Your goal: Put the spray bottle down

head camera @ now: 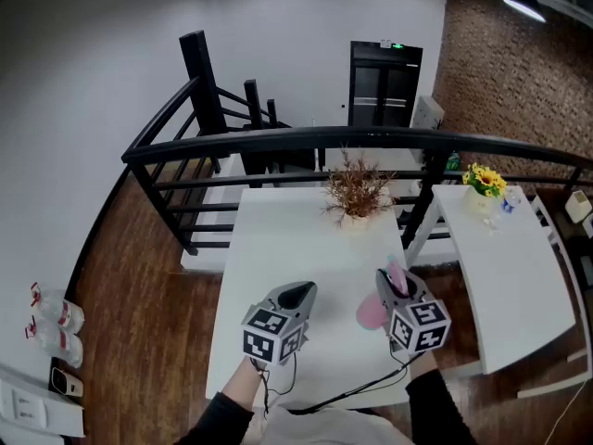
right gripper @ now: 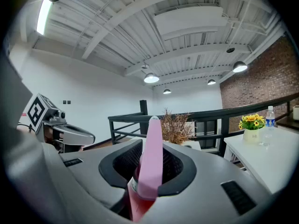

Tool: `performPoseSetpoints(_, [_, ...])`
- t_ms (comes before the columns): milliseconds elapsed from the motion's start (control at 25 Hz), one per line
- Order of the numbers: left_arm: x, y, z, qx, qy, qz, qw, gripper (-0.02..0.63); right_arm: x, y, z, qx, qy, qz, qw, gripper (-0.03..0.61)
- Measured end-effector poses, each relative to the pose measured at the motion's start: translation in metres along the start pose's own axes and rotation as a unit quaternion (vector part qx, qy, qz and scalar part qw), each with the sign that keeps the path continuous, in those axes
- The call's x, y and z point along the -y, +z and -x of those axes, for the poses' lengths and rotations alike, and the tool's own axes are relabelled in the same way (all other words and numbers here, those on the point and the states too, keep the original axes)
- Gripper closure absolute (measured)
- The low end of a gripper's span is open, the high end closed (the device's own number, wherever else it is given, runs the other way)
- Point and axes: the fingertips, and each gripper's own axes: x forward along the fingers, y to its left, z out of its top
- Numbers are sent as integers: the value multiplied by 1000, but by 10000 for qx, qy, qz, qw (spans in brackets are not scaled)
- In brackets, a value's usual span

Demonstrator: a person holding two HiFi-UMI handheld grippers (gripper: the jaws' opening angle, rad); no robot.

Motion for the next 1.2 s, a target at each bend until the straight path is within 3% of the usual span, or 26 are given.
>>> performPoseSetpoints(480, [-5, -6, -32, -139, -79, -46, 9999, 617, 29, -6, -38, -61, -75, 165, 9998, 508])
performPoseSetpoints(920, [-41, -7, -101, -301, -196, 32, 9993, 617, 94, -25, -151, -166, -499, 448, 9976, 508])
performPoseSetpoints(1200, [-56, -14, -124, -342, -174, 95, 9992, 617, 113, -34, -209, -127, -535, 735, 9958, 508])
